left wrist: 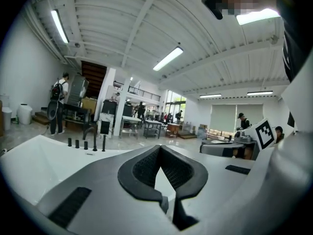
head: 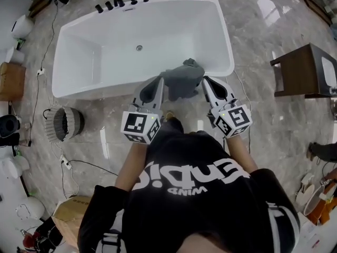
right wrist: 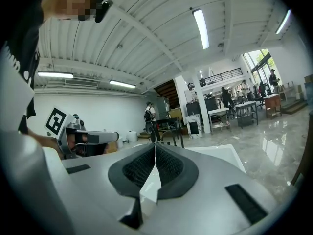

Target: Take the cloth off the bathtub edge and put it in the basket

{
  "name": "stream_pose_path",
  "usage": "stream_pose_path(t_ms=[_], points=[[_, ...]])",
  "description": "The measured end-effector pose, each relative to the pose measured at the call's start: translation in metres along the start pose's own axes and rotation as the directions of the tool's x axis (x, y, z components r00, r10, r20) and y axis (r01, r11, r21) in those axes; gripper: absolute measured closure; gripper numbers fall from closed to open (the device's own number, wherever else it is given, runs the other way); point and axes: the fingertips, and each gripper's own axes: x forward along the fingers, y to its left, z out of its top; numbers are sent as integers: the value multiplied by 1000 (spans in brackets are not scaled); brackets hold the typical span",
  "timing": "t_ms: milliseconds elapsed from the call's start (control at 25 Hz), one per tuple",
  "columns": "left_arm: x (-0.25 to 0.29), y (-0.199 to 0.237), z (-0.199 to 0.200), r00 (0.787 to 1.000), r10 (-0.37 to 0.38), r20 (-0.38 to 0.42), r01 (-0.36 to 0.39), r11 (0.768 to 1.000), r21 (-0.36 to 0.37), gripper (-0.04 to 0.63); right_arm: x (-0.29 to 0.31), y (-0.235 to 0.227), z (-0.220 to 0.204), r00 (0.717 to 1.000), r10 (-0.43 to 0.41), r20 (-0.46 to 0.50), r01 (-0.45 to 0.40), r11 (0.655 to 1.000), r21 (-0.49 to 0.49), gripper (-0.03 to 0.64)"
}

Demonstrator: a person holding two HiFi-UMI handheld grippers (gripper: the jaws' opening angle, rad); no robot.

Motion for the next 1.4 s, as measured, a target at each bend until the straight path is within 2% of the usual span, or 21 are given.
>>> stream_pose_path(t_ms=[280, 760, 1040, 1400], points=[[31, 17, 11, 998, -56, 1, 56, 998, 3, 583, 24, -9, 8, 999, -41, 5, 41, 999, 5, 603], [66, 26, 15, 1000, -28, -2, 28, 999, -27, 583, 43, -43, 18, 999, -38, -20, 38, 999, -8, 603], [94, 31, -11, 999, -32, -44, 29, 998, -53, 583, 62, -60, -6, 998, -9, -69, 9, 1000, -5, 603], [136, 48, -86, 994, -31, -104, 17, 992, -128, 583, 90, -78, -77, 990, 38, -134, -36, 999, 17, 603]])
